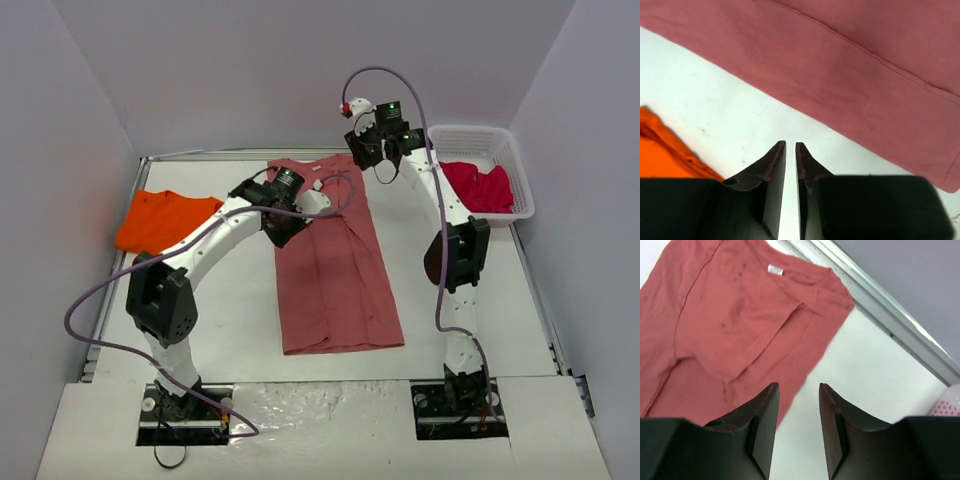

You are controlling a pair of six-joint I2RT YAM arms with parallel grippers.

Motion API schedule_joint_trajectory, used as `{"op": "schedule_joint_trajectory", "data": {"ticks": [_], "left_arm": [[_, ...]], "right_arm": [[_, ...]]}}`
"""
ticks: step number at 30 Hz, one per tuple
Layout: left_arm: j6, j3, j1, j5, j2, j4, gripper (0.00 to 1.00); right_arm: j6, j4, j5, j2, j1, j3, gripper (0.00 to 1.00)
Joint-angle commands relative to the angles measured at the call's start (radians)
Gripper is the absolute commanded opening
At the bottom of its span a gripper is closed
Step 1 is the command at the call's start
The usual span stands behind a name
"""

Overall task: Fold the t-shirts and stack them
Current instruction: Rotate the tshirt 90 degrees

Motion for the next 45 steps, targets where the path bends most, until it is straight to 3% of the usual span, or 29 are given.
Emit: {"op": "schedule_joint_trajectory", "data": {"ticks": [1, 6, 10, 11, 12, 13, 17, 32, 45], "left_arm": [[0.046, 0.022, -0.011, 0.007, -0.094, -0.086, 0.14], [0.043, -0.145, -0.038, -0.013, -0.192, -0.076, 0.17], [0.023, -0.274, -0.043, -0.036, -0.252, -0.008, 0.16], [0.02, -0.294, -0.041, -0.044, -0.264, 0.004, 0.12], [0.014, -0.31, -0.043, -0.053, -0.264, 0.018, 0.03], [0.006, -0.328, -0.043, -0.057, -0.261, 0.033, 0.02], [-0.006, -0.316, -0.046, -0.019, -0.194, 0.042, 0.02], [-0.025, -0.275, -0.057, 0.002, 0.044, 0.173, 0.02], [-0.068, -0.279, -0.046, -0.036, 0.118, 0.23, 0.02]], "right_arm": [[-0.044, -0.017, 0.014, -0.154, 0.005, -0.177, 0.34], [-0.099, -0.056, -0.029, -0.394, 0.006, -0.553, 0.37], [-0.124, -0.093, -0.071, -0.513, 0.01, -0.756, 0.36], [-0.131, -0.093, -0.077, -0.548, 0.01, -0.795, 0.28], [-0.136, -0.09, -0.078, -0.557, 0.01, -0.829, 0.19], [-0.134, -0.091, -0.081, -0.56, 0.01, -0.873, 0.0], [-0.125, -0.091, -0.107, -0.53, 0.01, -0.938, 0.0], [-0.133, -0.09, -0.181, -0.289, 0.014, -0.946, 0.0], [-0.125, -0.091, -0.215, -0.146, 0.02, -0.864, 0.0]]}}
